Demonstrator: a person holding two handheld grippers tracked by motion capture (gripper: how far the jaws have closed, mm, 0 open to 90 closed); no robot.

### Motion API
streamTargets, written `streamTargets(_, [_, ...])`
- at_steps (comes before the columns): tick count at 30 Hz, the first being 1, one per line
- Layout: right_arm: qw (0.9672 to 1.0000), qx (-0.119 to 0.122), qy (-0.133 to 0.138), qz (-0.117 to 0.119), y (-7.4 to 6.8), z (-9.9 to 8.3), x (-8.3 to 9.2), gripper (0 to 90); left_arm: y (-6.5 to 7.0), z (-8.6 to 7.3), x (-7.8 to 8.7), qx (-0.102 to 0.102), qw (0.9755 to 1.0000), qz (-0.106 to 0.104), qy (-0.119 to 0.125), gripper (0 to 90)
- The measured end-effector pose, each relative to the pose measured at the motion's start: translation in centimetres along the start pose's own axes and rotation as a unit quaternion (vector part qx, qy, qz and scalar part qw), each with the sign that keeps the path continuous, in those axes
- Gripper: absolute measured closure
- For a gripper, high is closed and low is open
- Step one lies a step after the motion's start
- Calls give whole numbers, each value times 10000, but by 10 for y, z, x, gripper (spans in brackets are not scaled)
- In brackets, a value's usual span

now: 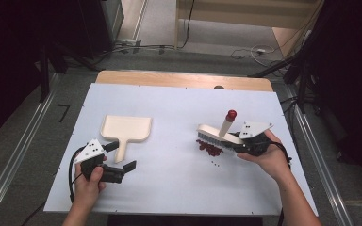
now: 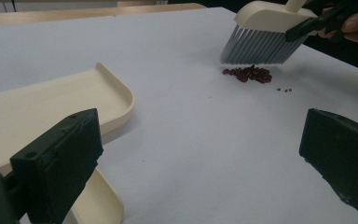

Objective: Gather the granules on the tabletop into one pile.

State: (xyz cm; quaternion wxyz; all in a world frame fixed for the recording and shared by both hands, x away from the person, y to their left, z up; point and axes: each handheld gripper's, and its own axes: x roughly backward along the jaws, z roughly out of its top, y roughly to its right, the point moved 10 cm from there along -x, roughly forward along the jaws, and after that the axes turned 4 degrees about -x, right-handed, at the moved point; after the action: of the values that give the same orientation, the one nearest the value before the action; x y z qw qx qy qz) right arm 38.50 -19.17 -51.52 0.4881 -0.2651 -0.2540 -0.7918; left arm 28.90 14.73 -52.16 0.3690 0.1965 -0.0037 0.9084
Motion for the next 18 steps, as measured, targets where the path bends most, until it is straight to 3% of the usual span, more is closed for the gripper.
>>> streamTargets(3, [9999, -134, 43, 52, -3, 5, 7, 653, 0, 0, 0, 3, 10000, -5, 4, 0])
streamTargets(9, [9976, -437, -130, 527, -25, 8, 14, 653, 1, 0, -1, 11, 10000, -4, 10, 0])
streamTargets(18, [9910, -759, -277, 1066, -48, 3, 11, 653, 0, 0, -1, 16, 10000, -4, 13, 0])
